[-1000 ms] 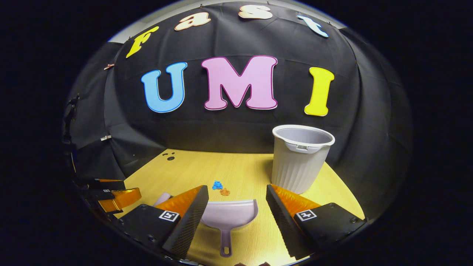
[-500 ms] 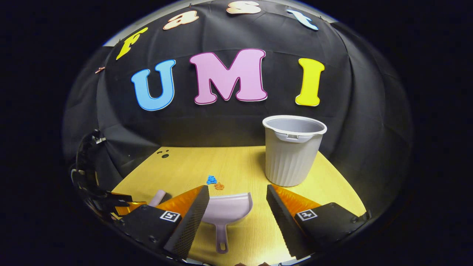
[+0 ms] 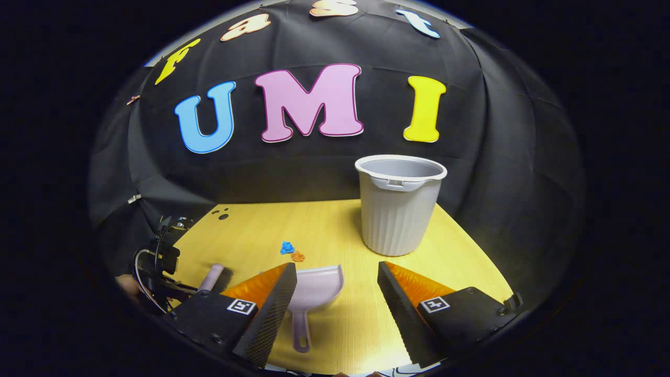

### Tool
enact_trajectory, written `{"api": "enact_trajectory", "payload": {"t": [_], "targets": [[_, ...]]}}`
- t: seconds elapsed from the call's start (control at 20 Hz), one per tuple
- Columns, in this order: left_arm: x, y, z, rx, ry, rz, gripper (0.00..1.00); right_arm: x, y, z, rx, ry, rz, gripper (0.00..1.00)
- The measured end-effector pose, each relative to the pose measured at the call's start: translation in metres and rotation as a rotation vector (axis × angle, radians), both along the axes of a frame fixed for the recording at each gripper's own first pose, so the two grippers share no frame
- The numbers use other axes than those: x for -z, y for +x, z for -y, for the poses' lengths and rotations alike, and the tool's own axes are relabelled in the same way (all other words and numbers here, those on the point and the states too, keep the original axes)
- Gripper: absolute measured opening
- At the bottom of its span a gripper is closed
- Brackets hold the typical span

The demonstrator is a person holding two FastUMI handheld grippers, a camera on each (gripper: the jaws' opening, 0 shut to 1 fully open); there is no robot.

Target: Pick up the small broom and dustpan from the desktop, sweep the trash into the dustpan with the broom, and then empty the trash into the garbage bin.

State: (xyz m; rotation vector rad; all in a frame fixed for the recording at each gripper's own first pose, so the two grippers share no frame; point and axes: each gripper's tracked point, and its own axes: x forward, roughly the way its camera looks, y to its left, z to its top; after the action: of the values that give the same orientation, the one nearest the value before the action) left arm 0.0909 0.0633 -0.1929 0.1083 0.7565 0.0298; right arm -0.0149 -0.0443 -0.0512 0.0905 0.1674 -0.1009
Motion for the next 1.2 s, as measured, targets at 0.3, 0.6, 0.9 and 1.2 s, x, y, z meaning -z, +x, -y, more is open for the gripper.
{"api": "enact_trajectory", "payload": {"t": [0.3, 0.6, 0.9, 1.2], "targets": [[0.018, 0.005, -0.006, -0.016, -0.003, -0.056, 0.85, 0.012, -0.002, 0.006, 0.014, 0.015, -0.043, 0.97], [0.021, 0.009, -0.005, -0.041, 0.023, -0.031, 0.45, 0.023, 0.001, -0.009, -0.036, 0.001, -0.092, 0.98], [0.019, 0.010, -0.007, -0.063, -0.028, 0.053, 0.27, 0.050, 0.010, -0.027, -0.120, -0.005, -0.196, 0.98], [0.009, -0.010, -0.010, -0.079, -0.087, 0.130, 0.25, 0.084, 0.025, -0.055, -0.208, 0.059, -0.331, 0.99]]}}
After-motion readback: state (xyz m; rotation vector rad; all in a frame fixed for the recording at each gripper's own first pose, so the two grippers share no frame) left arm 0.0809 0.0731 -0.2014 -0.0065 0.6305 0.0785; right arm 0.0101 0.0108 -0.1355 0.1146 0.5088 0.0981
